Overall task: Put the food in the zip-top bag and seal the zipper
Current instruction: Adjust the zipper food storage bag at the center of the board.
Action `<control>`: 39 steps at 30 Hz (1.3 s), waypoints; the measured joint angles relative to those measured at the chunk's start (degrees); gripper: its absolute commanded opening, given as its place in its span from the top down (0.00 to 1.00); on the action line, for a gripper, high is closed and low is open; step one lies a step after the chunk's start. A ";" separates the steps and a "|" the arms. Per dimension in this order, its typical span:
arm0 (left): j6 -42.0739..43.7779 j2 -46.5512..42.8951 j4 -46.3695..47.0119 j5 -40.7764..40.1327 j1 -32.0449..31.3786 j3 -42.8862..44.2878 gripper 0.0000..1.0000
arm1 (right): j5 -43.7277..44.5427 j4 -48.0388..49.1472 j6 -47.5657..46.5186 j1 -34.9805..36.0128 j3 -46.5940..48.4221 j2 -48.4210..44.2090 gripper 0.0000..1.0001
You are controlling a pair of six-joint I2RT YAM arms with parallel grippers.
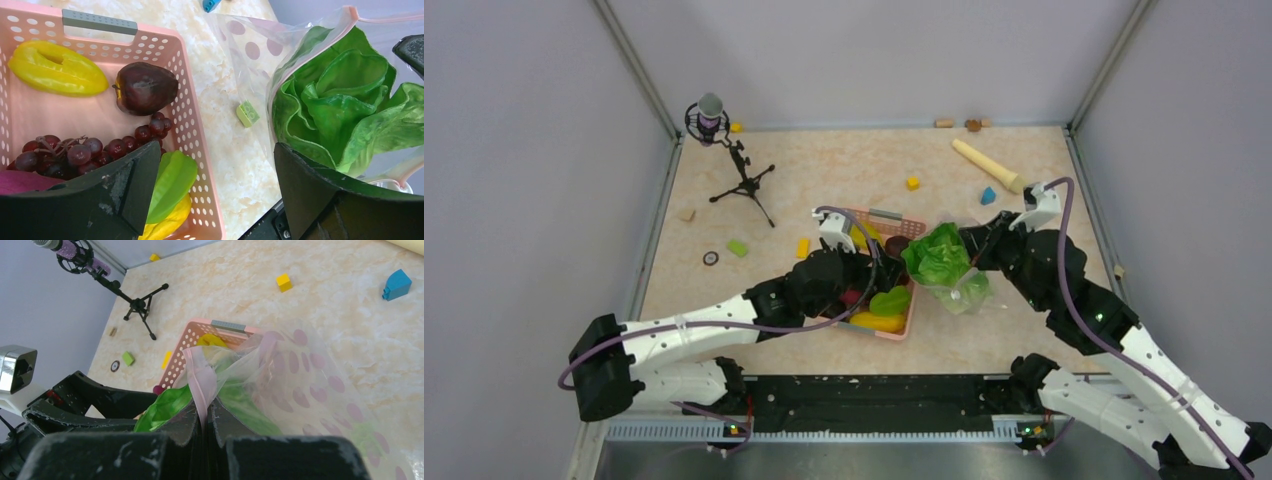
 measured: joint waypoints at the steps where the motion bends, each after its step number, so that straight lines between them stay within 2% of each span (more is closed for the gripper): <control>1: 0.00 0.00 -0.02 0.13 0.04 0.00 0.12 | 0.00 0.00 0.00 0.00 0.00 0.04 1.00; 8: 0.00 3.13 0.28 1.64 0.24 1.31 0.14 | 0.04 0.00 0.00 0.00 0.00 0.15 1.00; 21: -0.48 5.11 3.32 10.23 4.00 1.70 0.15 | 0.22 0.63 0.00 0.00 -0.52 0.15 1.00; 32: -1.51 7.93 6.62 20.76 5.29 1.70 0.44 | -0.02 1.90 0.02 0.00 -1.62 0.52 1.00; 39: -2.36 11.34 9.70 26.25 5.29 1.73 0.72 | -0.20 2.23 0.15 0.00 -2.25 -0.61 1.00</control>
